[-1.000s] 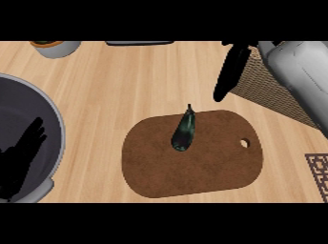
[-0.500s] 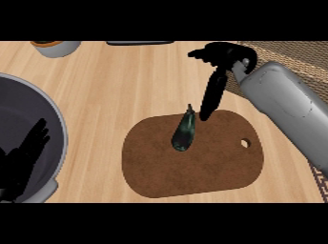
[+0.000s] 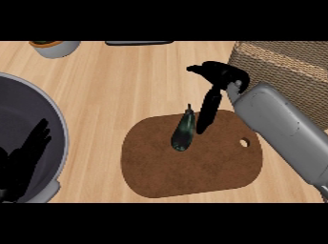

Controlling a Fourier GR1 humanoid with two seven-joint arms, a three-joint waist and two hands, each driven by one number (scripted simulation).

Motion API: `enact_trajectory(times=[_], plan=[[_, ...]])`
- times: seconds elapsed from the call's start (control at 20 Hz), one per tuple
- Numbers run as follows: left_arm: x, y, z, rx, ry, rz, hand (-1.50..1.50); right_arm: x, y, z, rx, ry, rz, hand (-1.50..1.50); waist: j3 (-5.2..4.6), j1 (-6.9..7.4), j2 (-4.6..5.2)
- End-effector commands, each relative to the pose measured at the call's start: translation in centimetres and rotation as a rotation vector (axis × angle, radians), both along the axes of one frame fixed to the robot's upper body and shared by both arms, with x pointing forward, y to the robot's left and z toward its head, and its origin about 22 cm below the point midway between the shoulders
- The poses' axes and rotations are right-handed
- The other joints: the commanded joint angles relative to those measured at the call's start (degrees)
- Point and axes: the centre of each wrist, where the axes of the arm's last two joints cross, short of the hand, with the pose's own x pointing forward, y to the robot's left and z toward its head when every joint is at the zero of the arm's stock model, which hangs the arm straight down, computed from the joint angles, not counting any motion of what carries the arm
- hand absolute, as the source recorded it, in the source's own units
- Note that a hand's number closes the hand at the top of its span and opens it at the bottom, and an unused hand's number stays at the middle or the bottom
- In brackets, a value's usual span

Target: Pick the eggplant from the cutting board and place it in the basket

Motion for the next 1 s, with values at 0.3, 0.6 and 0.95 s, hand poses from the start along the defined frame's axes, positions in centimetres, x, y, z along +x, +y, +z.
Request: enact_trajectory(times=[0.3, 0.6, 0.95], plan=[[-1.5, -2.0, -4.1, -0.108, 0.216, 0.009, 0.0, -0.8, 0.2, -3.1, -0.002, -0.016, -0.031, -1.5, -2.0, 0.73, 1.1], [-2.3, -2.2, -4.7, -0.135, 0.223, -0.002, 0.0, -1.0, -0.2, -4.6, -0.009, -0.014, -0.033, -1.5, -2.03, 1.19, 1.15], [-1.2, -1.7, -4.5, -0.103, 0.216, 0.004, 0.0, -2.2, 2.0, -7.6, -0.083, 0.073, 0.02, -1.5, -2.07, 0.95, 1.25]])
